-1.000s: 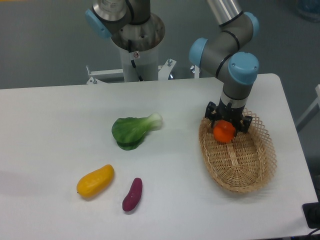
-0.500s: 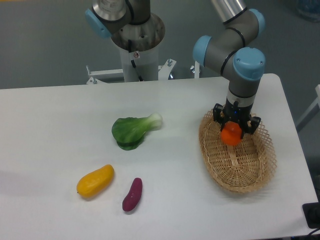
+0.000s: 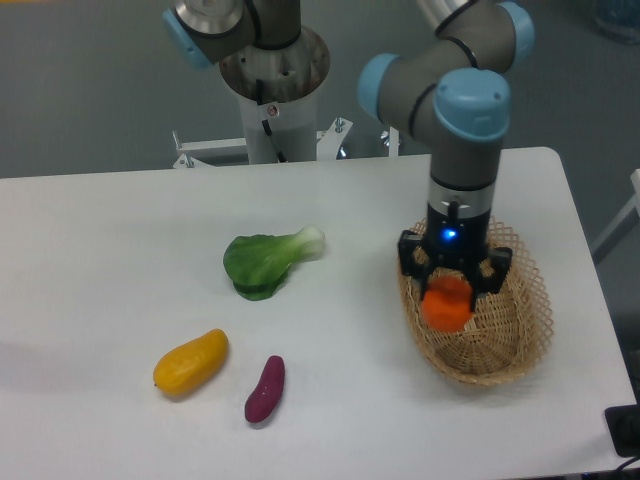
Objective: Pick up the orange from the basket
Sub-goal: 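Lift the orange up and out of the basket past its rim, then hold the orange raised beside the basket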
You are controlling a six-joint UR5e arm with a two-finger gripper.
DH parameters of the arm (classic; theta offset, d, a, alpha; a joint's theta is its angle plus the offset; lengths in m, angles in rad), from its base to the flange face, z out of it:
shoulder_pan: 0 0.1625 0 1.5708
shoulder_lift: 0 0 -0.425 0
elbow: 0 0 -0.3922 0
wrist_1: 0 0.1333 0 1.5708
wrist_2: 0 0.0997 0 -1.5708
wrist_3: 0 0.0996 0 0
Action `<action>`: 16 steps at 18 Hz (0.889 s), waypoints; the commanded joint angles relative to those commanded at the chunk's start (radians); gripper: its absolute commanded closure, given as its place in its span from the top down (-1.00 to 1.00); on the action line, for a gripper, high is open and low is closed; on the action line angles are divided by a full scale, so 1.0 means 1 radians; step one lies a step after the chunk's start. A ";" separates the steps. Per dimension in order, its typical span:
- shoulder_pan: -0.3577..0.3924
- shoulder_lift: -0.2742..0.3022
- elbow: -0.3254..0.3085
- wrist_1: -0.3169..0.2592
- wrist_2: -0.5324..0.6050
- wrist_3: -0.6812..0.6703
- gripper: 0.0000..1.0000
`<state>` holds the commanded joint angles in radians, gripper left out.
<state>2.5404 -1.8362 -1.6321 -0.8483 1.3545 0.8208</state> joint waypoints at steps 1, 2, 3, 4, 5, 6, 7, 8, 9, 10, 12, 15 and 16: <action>-0.014 0.006 -0.006 -0.002 0.005 -0.005 0.33; -0.017 0.020 -0.014 -0.015 0.008 -0.003 0.33; -0.017 0.031 -0.017 -0.038 0.008 0.006 0.33; -0.019 0.038 -0.012 -0.067 0.008 0.009 0.33; -0.019 0.044 -0.008 -0.089 0.009 0.009 0.33; -0.019 0.048 -0.002 -0.103 0.009 0.011 0.33; -0.019 0.048 0.000 -0.109 0.009 0.011 0.33; -0.022 0.049 -0.005 -0.109 0.009 0.011 0.33; -0.028 0.048 -0.006 -0.109 0.011 0.011 0.33; -0.032 0.045 -0.009 -0.109 0.021 0.011 0.33; -0.051 0.038 -0.009 -0.106 0.044 0.014 0.33; -0.054 0.032 -0.009 -0.106 0.075 0.041 0.33; -0.054 0.032 -0.009 -0.106 0.075 0.043 0.33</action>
<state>2.4866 -1.8040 -1.6414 -0.9541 1.4297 0.8636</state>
